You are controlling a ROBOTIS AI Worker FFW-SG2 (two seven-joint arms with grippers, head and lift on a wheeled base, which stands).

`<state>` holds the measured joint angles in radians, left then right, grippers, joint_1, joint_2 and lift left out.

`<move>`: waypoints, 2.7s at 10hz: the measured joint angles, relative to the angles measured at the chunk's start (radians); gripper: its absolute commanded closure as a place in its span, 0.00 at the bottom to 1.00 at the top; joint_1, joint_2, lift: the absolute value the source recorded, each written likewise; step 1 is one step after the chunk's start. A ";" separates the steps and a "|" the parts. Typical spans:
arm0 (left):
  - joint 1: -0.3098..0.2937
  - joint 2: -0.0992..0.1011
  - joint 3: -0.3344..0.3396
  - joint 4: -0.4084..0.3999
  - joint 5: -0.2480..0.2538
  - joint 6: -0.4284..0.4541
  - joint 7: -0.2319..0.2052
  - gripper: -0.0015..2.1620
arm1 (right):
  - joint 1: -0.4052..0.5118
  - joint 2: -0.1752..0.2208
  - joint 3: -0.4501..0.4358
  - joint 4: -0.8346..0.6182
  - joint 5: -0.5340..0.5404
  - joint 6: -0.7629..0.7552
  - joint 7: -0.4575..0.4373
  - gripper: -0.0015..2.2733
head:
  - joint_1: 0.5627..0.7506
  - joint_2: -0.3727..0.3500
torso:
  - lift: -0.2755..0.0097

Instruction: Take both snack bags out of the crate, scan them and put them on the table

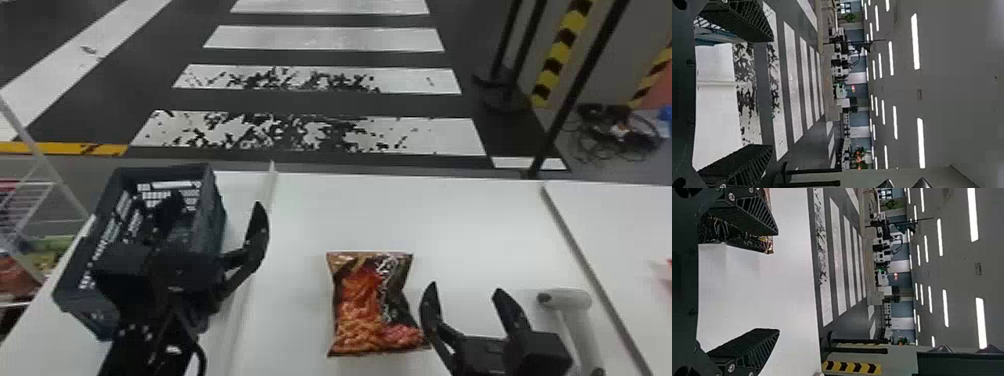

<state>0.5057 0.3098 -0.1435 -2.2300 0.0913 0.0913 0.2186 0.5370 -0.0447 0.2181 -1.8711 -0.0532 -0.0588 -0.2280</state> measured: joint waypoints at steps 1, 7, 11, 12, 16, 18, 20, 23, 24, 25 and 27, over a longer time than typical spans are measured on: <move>0.037 0.002 0.024 0.004 -0.001 -0.056 -0.012 0.01 | -0.001 0.000 -0.004 -0.025 -0.016 0.061 0.029 0.06 | 0.70 0.61 | 0.64; 0.188 0.015 0.139 0.134 0.010 -0.439 -0.125 0.01 | -0.032 0.007 -0.149 -0.193 -0.295 0.651 0.181 0.08 | 0.70 0.71 | 0.64; 0.226 0.006 0.156 0.182 0.048 -0.523 -0.144 0.02 | -0.079 0.037 -0.243 -0.232 -0.413 0.960 0.259 0.08 | 0.70 0.79 | 0.64; 0.230 0.006 0.157 0.191 0.051 -0.527 -0.144 0.02 | -0.089 0.043 -0.250 -0.232 -0.417 0.978 0.262 0.08 | 0.70 0.80 | 0.64; 0.223 0.007 0.156 0.220 0.069 -0.525 -0.144 0.02 | -0.144 0.045 -0.253 -0.184 -0.418 1.031 0.285 0.08 | 0.70 0.82 | 0.64; 0.218 0.006 0.152 0.233 0.072 -0.523 -0.145 0.02 | -0.161 0.045 -0.251 -0.154 -0.418 1.034 0.298 0.08 | 0.70 0.83 | 0.64; 0.214 0.006 0.151 0.242 0.079 -0.517 -0.145 0.02 | -0.172 0.045 -0.248 -0.140 -0.421 1.034 0.306 0.15 | 0.70 0.84 | 0.64; 0.205 0.005 0.146 0.256 0.084 -0.512 -0.146 0.03 | -0.186 0.045 -0.246 -0.125 -0.424 1.058 0.309 0.70 | 0.70 0.85 | 0.64; 0.205 0.005 0.146 0.258 0.084 -0.511 -0.146 0.03 | -0.190 0.045 -0.246 -0.125 -0.418 1.074 0.308 0.92 | 0.70 0.85 | 0.64; 0.204 0.005 0.146 0.260 0.087 -0.510 -0.146 0.03 | -0.196 0.045 -0.248 -0.126 -0.402 1.110 0.308 0.99 | 0.70 0.85 | 0.64; 0.201 0.005 0.146 0.266 0.091 -0.509 -0.146 0.03 | -0.199 0.045 -0.259 -0.130 -0.392 1.165 0.309 0.99 | 0.70 0.85 | 0.64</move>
<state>0.7066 0.3145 0.0029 -1.9635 0.1824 -0.4179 0.0731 0.3377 0.0000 -0.0412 -2.0009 -0.4453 1.1060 0.0812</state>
